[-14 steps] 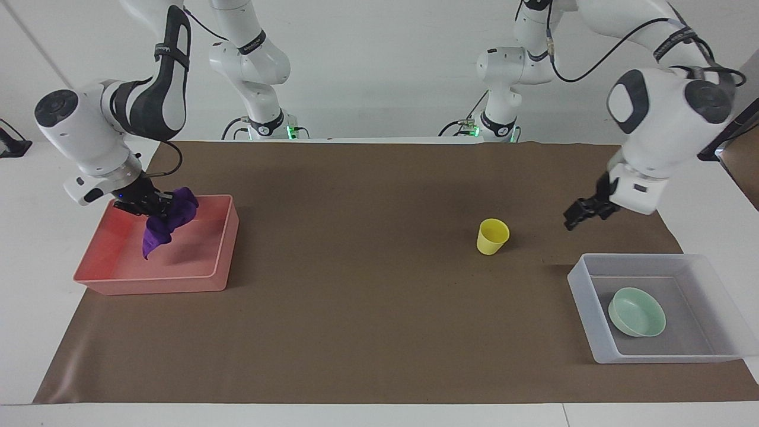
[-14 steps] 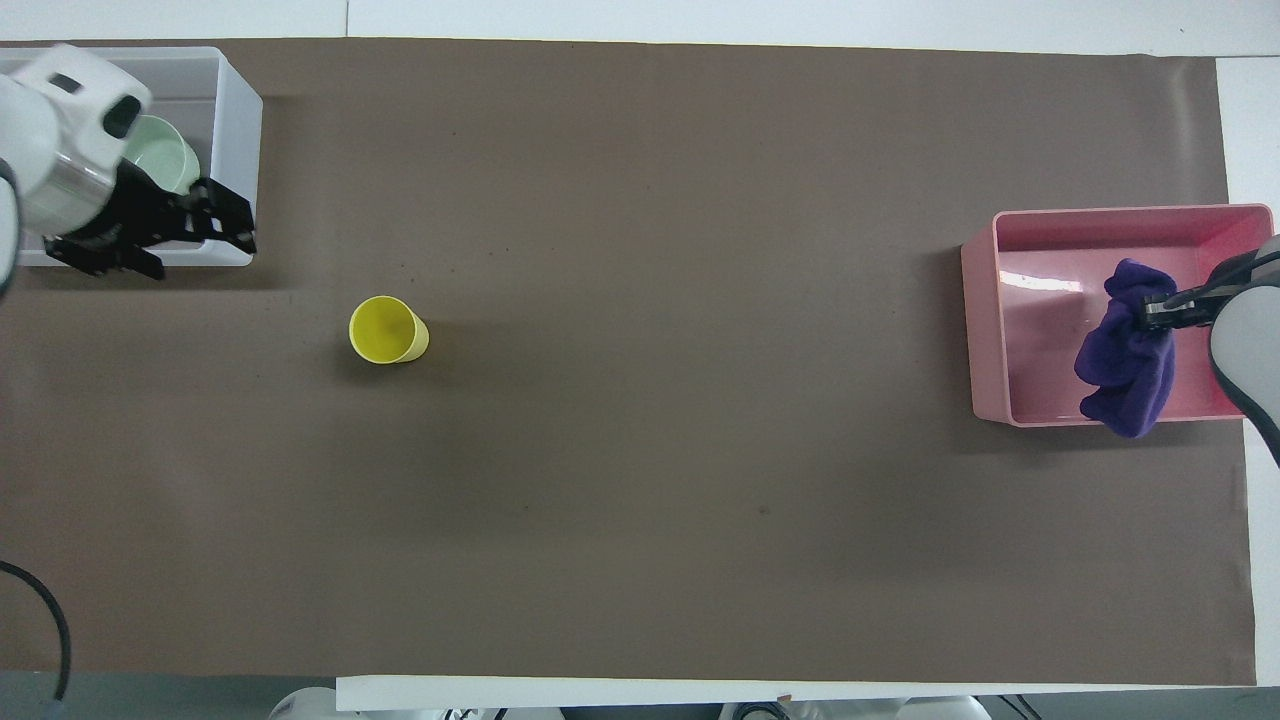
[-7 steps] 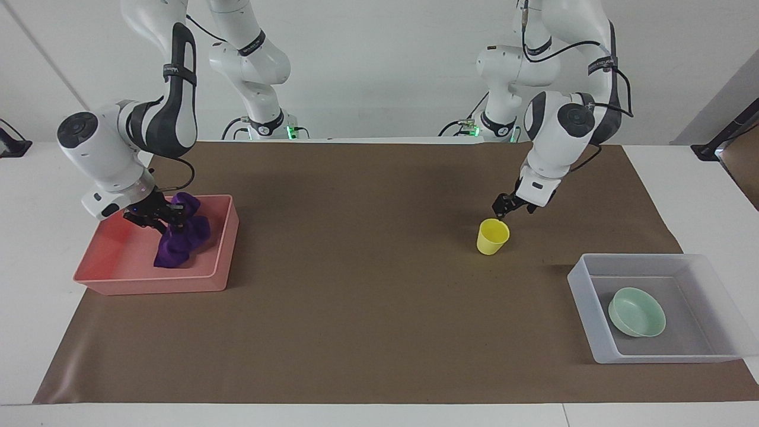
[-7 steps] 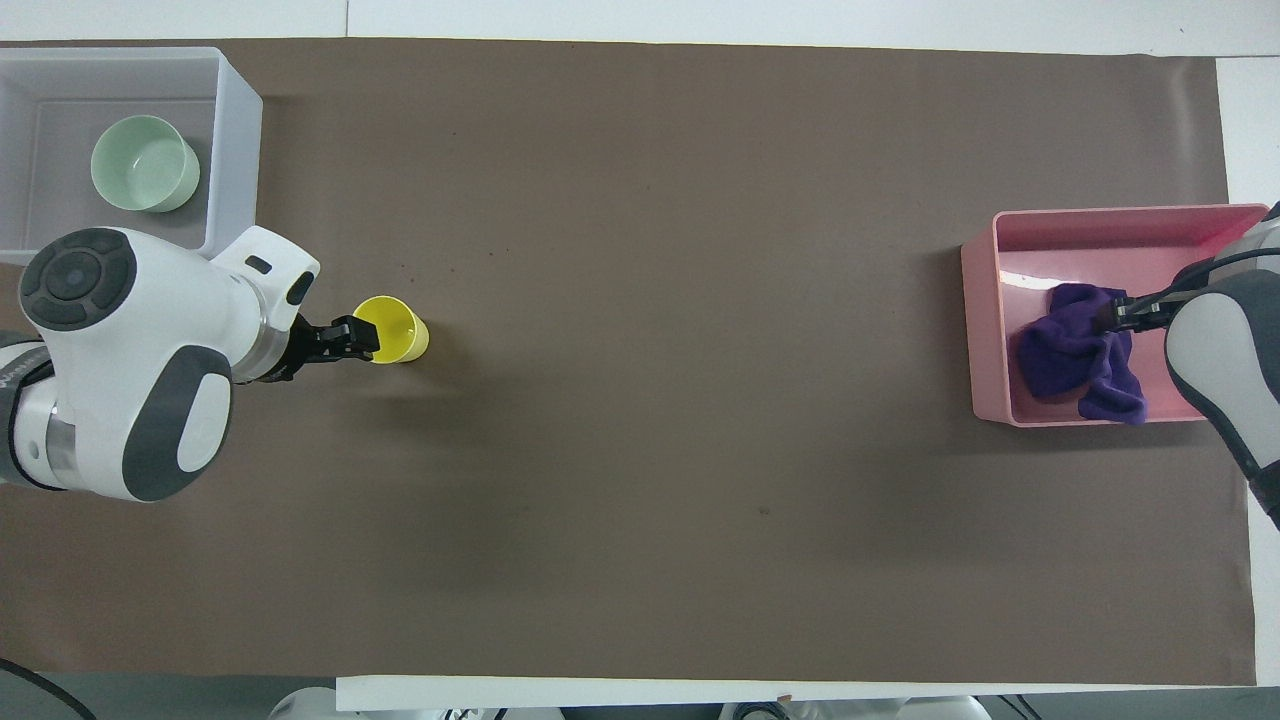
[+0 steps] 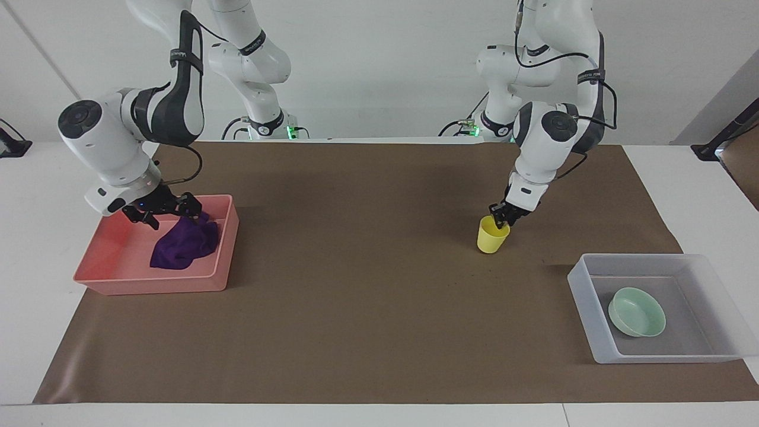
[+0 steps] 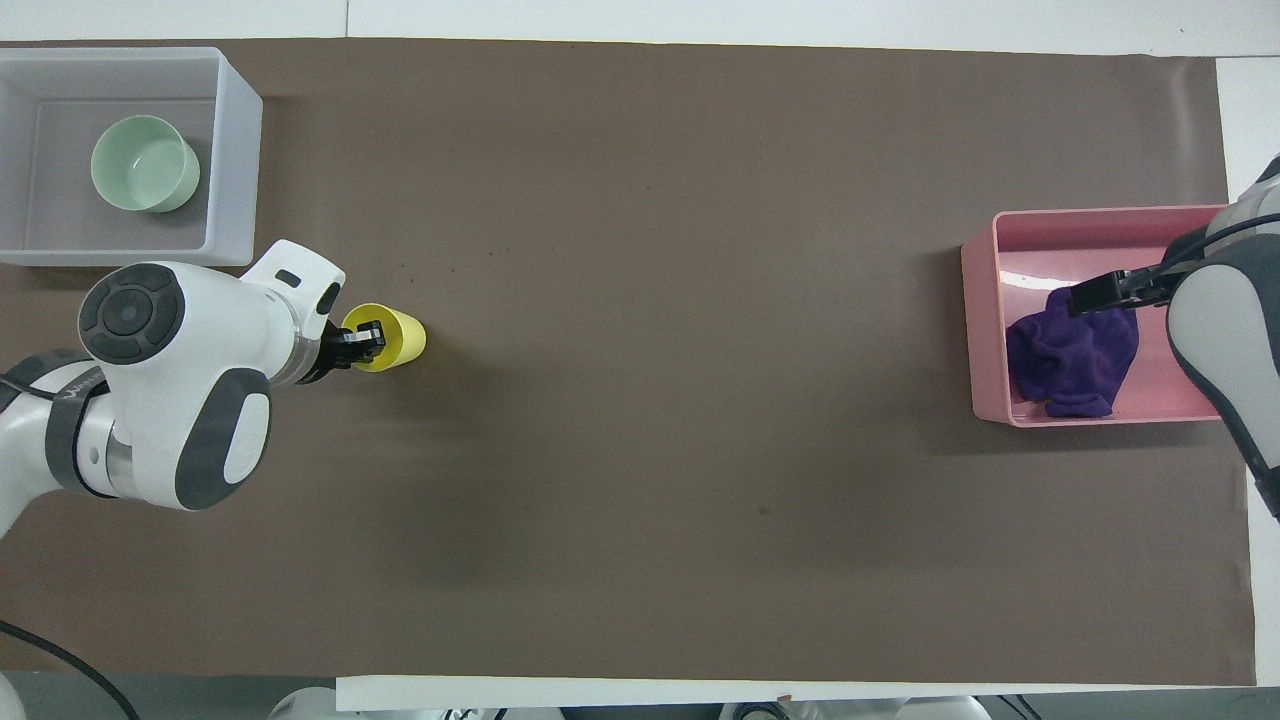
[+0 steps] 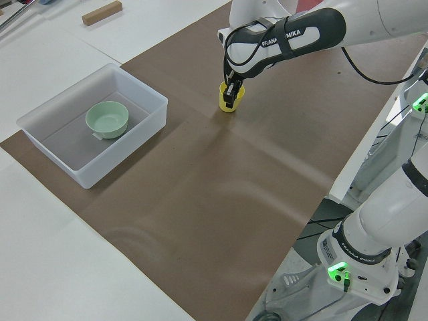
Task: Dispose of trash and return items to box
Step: 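Place the yellow cup in the clear bin with the left gripper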
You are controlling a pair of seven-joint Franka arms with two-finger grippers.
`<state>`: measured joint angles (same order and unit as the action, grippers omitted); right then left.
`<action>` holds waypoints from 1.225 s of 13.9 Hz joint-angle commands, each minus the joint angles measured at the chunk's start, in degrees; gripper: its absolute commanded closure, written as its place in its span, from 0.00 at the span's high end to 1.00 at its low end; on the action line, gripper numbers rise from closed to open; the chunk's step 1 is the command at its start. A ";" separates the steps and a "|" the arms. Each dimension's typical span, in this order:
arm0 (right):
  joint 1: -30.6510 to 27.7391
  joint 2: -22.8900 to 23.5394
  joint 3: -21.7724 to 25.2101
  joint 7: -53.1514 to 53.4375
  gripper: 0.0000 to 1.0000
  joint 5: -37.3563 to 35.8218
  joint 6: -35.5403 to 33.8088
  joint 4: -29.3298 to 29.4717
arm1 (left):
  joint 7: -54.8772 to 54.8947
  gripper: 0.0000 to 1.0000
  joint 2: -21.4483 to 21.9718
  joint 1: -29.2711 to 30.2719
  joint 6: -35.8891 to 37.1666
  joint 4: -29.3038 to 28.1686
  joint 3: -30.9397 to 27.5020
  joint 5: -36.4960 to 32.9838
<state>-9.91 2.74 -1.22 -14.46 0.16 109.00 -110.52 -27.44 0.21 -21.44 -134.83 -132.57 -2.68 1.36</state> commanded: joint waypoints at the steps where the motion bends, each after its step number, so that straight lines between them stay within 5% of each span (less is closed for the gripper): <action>1: 1.30 -1.41 -0.27 3.46 1.00 -0.42 -8.07 4.94 | -1.13 0.00 -0.03 -0.10 -1.85 -0.59 -0.48 -0.75; 4: 1.39 -3.08 -0.36 5.32 1.00 -0.51 -17.48 9.60 | -2.17 0.00 -1.86 0.08 3.31 5.62 -0.57 -0.66; 8: 2.09 -6.59 -0.45 6.55 1.00 -0.51 -24.88 10.76 | -2.36 0.00 -6.68 6.11 20.27 28.18 -1.36 -0.22; 10: 2.36 -8.88 -0.36 6.55 1.00 -0.51 -27.34 10.76 | -1.04 0.00 -11.35 13.05 20.05 36.74 -1.36 -0.39; 14: 2.36 -10.99 -0.45 6.03 1.00 -0.24 -32.71 12.35 | 3.00 0.00 -17.15 24.22 9.33 37.29 -1.45 -0.66; 17: 2.44 -12.05 -0.71 5.76 1.00 0.55 -33.59 11.73 | 3.01 0.00 -21.02 26.27 4.32 36.69 -1.45 -0.83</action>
<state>-7.60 -8.76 -1.57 -9.00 0.21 76.27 -98.53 -23.95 -17.95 4.88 -128.34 -97.54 -4.66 1.05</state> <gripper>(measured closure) 0.000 0.952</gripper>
